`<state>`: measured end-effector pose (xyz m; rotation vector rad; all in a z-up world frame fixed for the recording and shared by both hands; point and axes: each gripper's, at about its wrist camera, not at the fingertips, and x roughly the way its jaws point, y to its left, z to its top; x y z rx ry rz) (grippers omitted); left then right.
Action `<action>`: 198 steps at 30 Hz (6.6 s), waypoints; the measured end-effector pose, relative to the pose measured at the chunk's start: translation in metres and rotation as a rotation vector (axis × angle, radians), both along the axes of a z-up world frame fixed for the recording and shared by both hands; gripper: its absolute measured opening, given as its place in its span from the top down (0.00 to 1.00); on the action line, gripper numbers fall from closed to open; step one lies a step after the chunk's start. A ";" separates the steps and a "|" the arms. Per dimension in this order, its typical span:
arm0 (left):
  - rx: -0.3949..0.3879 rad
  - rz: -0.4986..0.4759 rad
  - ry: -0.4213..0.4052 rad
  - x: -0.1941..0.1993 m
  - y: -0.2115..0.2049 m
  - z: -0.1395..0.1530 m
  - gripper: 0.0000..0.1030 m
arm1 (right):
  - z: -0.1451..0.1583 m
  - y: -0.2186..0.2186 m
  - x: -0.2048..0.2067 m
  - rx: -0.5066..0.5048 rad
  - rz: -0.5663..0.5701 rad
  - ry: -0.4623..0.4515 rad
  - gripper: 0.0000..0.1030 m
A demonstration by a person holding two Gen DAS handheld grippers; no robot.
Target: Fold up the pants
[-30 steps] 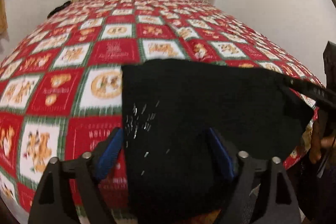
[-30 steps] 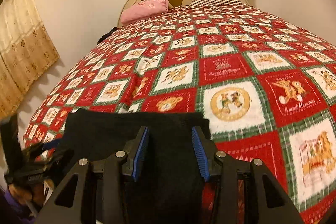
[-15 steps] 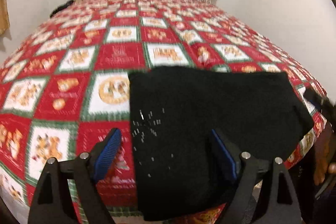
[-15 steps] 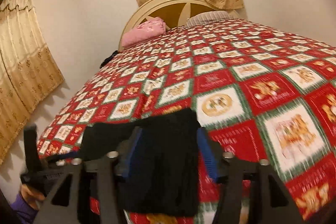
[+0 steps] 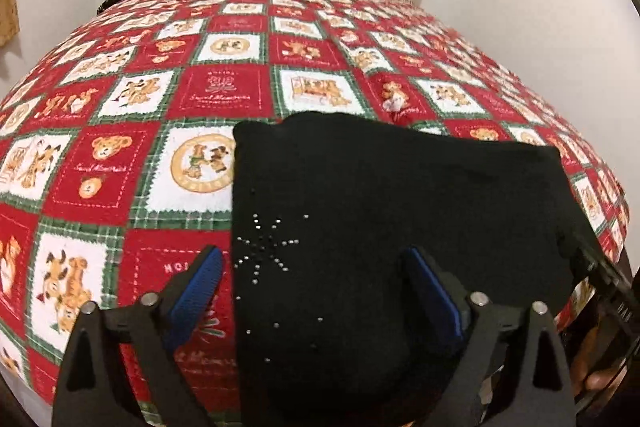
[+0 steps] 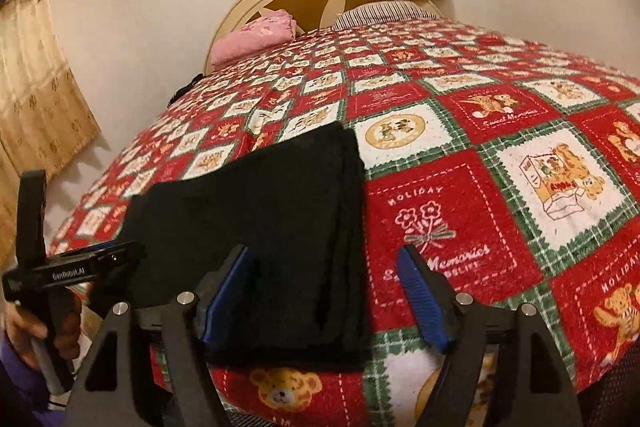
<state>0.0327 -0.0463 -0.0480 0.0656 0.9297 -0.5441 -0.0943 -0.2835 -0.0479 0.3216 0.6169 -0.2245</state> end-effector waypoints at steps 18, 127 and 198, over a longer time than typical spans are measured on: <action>0.000 -0.005 -0.047 -0.008 -0.003 -0.006 0.00 | 0.011 -0.031 -0.015 0.144 -0.051 -0.041 0.22; -0.346 0.057 0.068 -0.017 0.036 0.018 0.85 | 0.003 0.044 -0.004 -0.313 -0.065 0.093 0.72; -0.250 0.222 0.001 0.048 0.115 0.005 0.82 | -0.021 0.058 0.074 0.470 0.362 -0.018 0.32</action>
